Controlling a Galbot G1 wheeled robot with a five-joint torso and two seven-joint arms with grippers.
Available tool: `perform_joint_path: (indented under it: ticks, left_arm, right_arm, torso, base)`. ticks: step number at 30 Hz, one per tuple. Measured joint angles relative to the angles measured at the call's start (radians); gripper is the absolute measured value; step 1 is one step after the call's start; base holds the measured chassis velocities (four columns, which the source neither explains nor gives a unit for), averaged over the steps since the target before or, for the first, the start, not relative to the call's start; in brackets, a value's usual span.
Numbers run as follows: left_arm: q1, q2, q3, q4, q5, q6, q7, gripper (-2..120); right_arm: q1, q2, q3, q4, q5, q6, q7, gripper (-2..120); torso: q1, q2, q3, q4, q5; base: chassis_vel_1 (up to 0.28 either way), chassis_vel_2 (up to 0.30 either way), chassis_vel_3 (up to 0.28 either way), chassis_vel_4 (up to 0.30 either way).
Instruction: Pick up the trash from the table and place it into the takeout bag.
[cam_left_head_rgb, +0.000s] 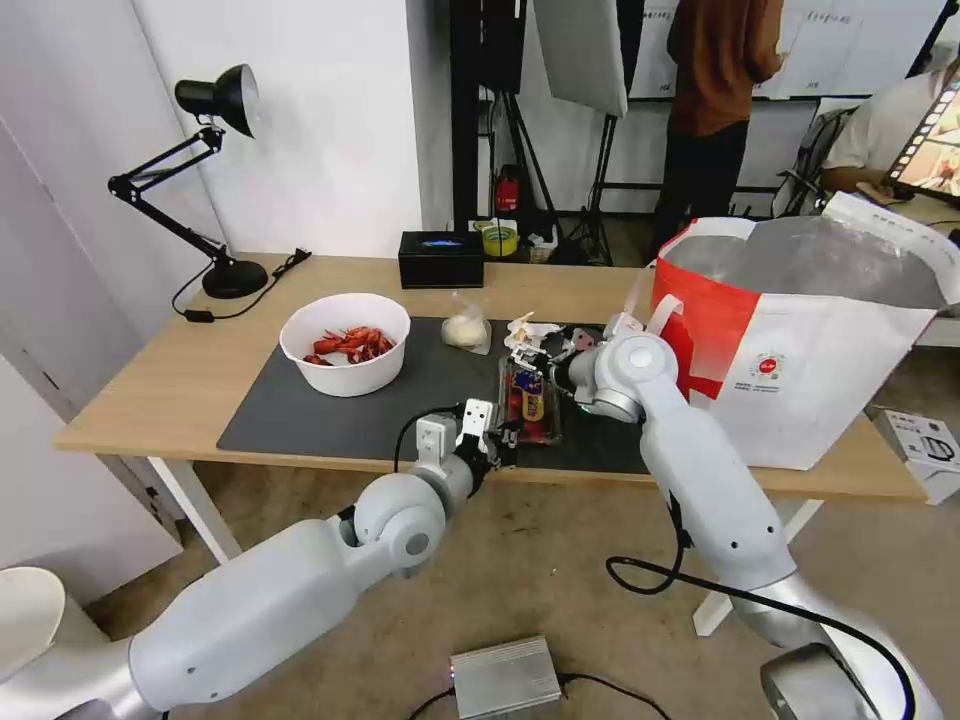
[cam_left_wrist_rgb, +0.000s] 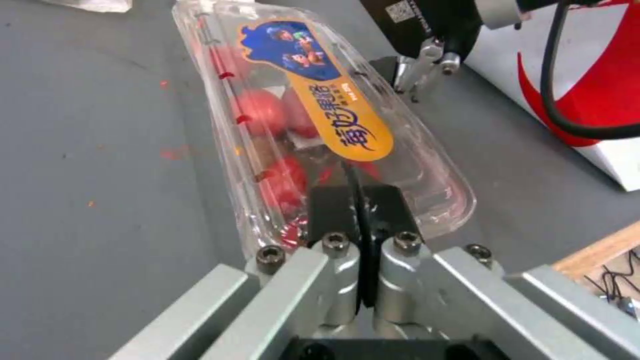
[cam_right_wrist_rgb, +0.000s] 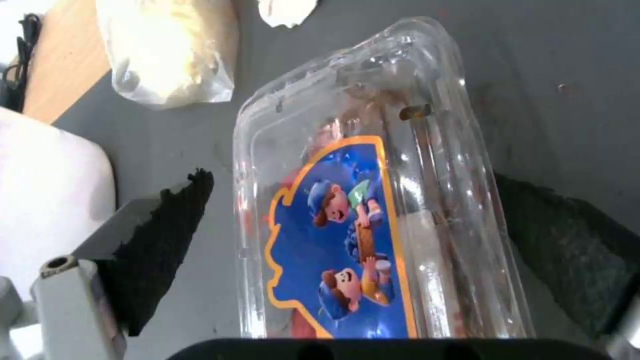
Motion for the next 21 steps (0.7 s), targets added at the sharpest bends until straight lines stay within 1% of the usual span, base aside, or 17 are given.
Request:
perform_joint_path:
  ticks: [14, 18, 19, 20, 21]
  left_arm:
    - [-0.002, -0.002, 0.001, -0.002, 0.0, 0.0, -0.001, 0]
    - [-0.002, -0.002, 0.0, -0.003, 0.0, 0.0, -0.001, 0]
    - [-0.003, -0.002, 0.0, -0.003, 0.0, 0.0, -0.001, 0]
    - [-0.003, -0.002, 0.0, -0.003, 0.0, 0.0, -0.001, 0]
    - [-0.003, -0.002, 0.0, -0.003, 0.0, 0.0, -0.001, 0]
  right_arm:
    - [-0.001, 0.017, 0.005, -0.017, -0.01, -0.003, -0.007, 100]
    - [-0.001, 0.019, 0.008, -0.022, -0.01, -0.003, -0.007, 92]
    - [-0.001, 0.02, 0.008, -0.024, -0.01, -0.003, -0.007, 88]
    - [-0.001, 0.02, 0.008, -0.024, -0.01, -0.003, -0.007, 85]
    - [-0.001, 0.02, 0.008, -0.024, -0.01, -0.003, -0.007, 85]
  torso:
    - [0.0, 0.0, 0.0, -0.0003, -0.0003]
    - [0.0, 0.0, 0.0, -0.0007, -0.0004]
    - [0.0, 0.0, 0.0, -0.0008, -0.0004]
    - [0.0, 0.0, 0.0, -0.0008, -0.0003]
    - [0.0, 0.0, 0.0, -0.0008, -0.0003]
  base:
    - [0.0, 0.0, 0.0, 0.0]
    - [0.0, 0.0, 0.0, 0.0]
    - [0.0, 0.0, 0.0, 0.0]
    - [0.0, 0.0, 0.0, 0.0]
    - [0.0, 0.0, 0.0, 0.0]
